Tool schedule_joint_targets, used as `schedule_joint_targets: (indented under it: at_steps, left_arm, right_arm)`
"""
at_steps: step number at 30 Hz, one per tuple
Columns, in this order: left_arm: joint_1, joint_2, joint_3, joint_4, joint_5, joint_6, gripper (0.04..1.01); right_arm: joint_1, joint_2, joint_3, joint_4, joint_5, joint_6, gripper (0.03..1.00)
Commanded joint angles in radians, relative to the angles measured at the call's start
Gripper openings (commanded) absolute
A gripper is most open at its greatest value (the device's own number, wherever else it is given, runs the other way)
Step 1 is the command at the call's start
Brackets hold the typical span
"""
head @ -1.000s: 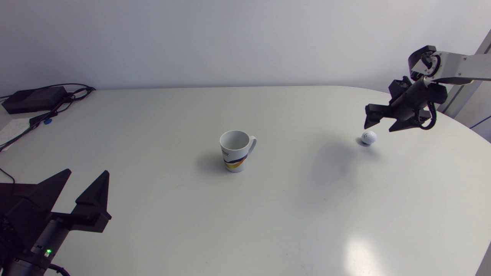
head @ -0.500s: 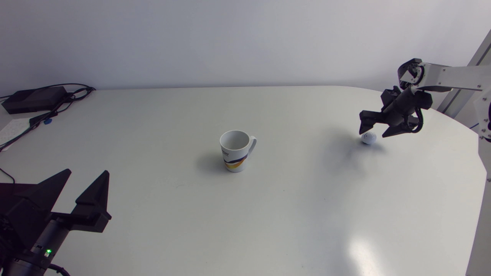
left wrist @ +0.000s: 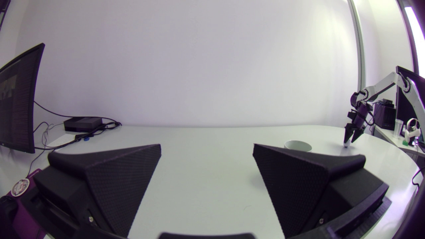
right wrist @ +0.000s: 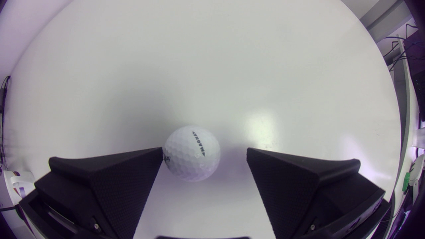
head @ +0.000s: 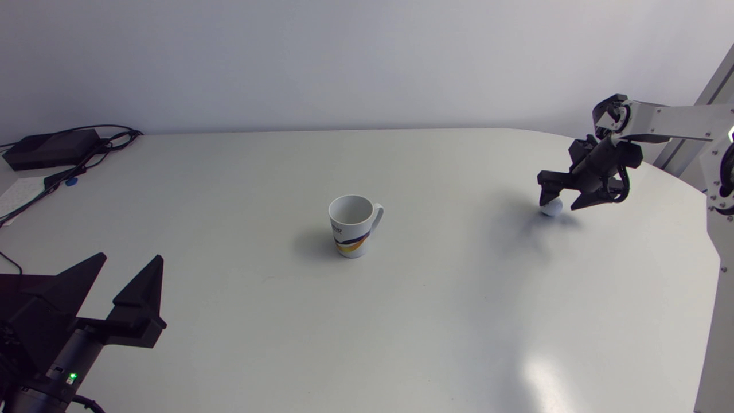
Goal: Pick up the white golf ball from the table and place it into the cup.
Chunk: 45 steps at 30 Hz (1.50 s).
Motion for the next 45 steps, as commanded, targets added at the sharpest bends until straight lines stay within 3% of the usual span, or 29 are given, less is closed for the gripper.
schedule_joint_targets:
  at_steps: [1, 4, 14, 25, 31, 45]
  left_arm:
    - [-0.006, -0.014, -0.017, -0.005, 0.004, -0.007, 0.992]
    - [-0.005, -0.014, -0.017, -0.005, 0.004, -0.007, 0.992]
    - [-0.006, -0.014, -0.015, -0.005, 0.004, -0.007, 0.992]
    - [-0.006, -0.014, -0.017, -0.005, 0.004, -0.007, 0.992]
    - [-0.005, -0.014, -0.017, -0.007, 0.004, -0.007, 0.992]
    - [-0.006, -0.014, -0.015, -0.007, 0.004, -0.007, 0.992]
  right_arm:
    - [0.010, 0.024, 0.004, -0.010, 0.006, -0.006, 0.770]
    - [0.019, 0.019, -0.010, 0.007, 0.021, -0.009, 0.687]
    - [0.034, 0.035, -0.019, 0.014, 0.026, -0.014, 0.684]
    - [0.041, 0.026, -0.068, 0.027, 0.024, -0.014, 0.582]
    - [0.057, -0.017, -0.141, 0.105, 0.027, -0.023, 0.441]
    - [0.077, -0.159, -0.329, 0.264, 0.047, -0.046, 0.428]
